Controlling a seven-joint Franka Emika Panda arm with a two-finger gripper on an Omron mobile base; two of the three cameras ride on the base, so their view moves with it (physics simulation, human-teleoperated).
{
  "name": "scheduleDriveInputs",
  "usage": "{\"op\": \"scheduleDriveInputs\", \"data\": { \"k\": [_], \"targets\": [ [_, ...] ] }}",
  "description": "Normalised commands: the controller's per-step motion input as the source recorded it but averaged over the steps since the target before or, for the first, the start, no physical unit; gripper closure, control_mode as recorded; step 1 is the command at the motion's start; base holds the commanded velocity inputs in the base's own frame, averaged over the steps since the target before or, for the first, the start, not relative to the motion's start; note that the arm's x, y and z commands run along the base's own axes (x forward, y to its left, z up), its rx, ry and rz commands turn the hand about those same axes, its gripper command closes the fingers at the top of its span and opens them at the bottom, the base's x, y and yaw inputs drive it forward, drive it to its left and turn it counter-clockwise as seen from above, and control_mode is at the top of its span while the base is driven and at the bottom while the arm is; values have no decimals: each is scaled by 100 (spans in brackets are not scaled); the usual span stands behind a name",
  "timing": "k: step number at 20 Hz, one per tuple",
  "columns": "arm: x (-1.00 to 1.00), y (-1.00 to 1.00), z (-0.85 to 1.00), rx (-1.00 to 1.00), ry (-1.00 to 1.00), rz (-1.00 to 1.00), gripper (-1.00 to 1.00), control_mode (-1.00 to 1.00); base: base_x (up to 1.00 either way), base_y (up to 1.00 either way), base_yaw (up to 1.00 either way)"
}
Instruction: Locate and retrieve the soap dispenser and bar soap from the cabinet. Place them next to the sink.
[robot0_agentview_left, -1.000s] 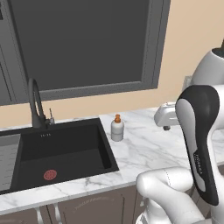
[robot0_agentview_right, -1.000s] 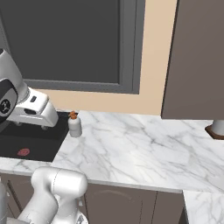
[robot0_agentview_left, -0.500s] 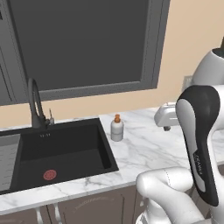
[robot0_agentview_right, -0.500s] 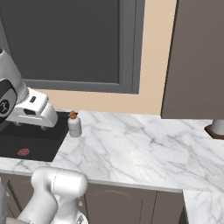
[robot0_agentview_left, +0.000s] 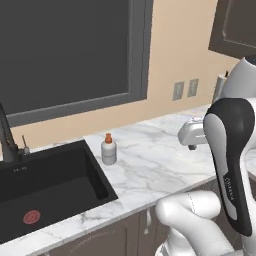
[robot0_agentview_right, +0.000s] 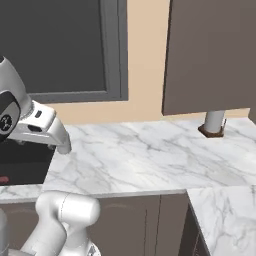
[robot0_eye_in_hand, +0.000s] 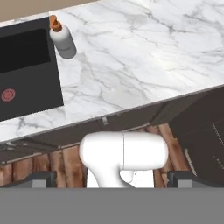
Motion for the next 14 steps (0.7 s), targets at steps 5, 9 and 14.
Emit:
{"op": "scheduleDriveInputs", "data": {
  "k": [5, 9, 14],
  "targets": [
    [0, 0, 0, 0, 0, 0, -100, 100, -11, 0, -47],
    [0, 0, 0, 0, 0, 0, -100, 100, -8, 0, -45],
    [0, 0, 0, 0, 0, 0, -100, 100, -11, 2, -44]
  ]
}}
